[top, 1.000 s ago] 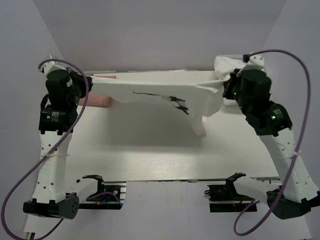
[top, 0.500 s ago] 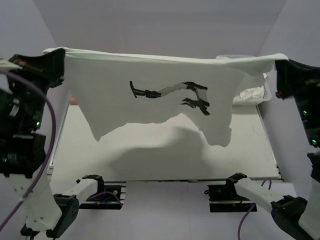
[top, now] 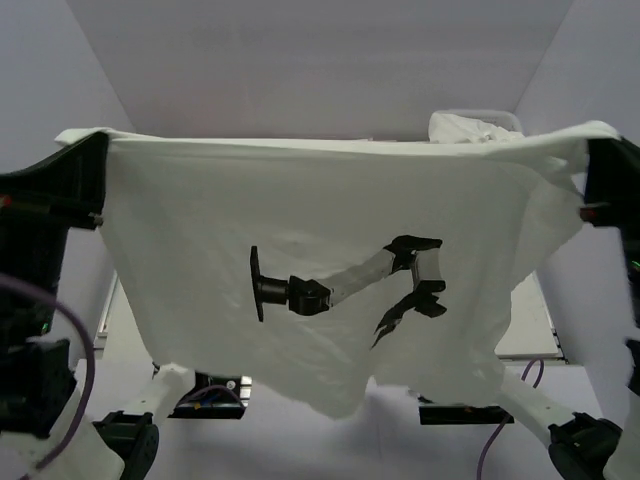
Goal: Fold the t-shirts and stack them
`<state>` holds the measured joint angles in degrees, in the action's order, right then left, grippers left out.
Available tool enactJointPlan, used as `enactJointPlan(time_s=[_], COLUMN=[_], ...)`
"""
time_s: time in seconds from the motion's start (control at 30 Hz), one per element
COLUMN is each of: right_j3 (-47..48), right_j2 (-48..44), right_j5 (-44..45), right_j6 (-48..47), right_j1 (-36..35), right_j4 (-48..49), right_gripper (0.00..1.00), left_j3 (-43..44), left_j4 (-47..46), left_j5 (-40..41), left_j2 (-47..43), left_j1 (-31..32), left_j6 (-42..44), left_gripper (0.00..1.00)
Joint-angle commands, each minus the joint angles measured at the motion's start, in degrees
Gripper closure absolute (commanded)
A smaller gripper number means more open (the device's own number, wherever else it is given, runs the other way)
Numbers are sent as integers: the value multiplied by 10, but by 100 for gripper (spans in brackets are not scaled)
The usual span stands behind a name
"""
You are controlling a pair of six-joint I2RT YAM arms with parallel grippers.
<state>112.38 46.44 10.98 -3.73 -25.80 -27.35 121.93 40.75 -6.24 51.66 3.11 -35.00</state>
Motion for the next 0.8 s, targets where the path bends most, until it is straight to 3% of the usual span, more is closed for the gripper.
enactJointPlan(time_s=[0.0, 0.13, 0.3, 0.5, 0.53, 0.57, 0.6, 0.63, 0.67, 0.73, 0.77], right_j3=[-117, -180, -318, -384, -378, -352, -352, -268, -236, -151, -153], right_j2=[31, 120, 207, 362, 388, 475, 507, 569, 597, 664, 663], right_j5=[105, 160, 196, 79, 53, 46, 27, 23, 0, -3, -8], right_j6=[-14, 1, 30, 74, 80, 90, 96, 119, 122, 135, 133], right_j1=[0, 4, 13, 43, 50, 55, 62, 65, 67, 67, 66], right_j4=[96, 130, 201, 237, 246, 238, 220, 140, 110, 50, 50], right_gripper=[100, 100, 100, 100, 100, 78, 51, 17, 10, 10, 10], left_j3=[-54, -163, -394, -525, -525, -515, -504, -486, -458, -371, -349], left_j4=[7, 9, -115, -213, -219, -224, -224, -211, -186, -111, -95], left_j5=[24, 63, 92, 120, 126, 126, 126, 133, 144, 144, 144], left_j2=[62, 111, 141, 291, 319, 380, 381, 443, 475, 547, 563], left_j1=[-3, -3, 2, 2, 2, 2, 2, 2, 2, 2, 2], left_j6=[-5, -5, -16, -16, -16, -16, -10, -9, -9, -15, -15], left_gripper=[100, 100, 100, 100, 95, 62, 61, 6, 0, 0, 0])
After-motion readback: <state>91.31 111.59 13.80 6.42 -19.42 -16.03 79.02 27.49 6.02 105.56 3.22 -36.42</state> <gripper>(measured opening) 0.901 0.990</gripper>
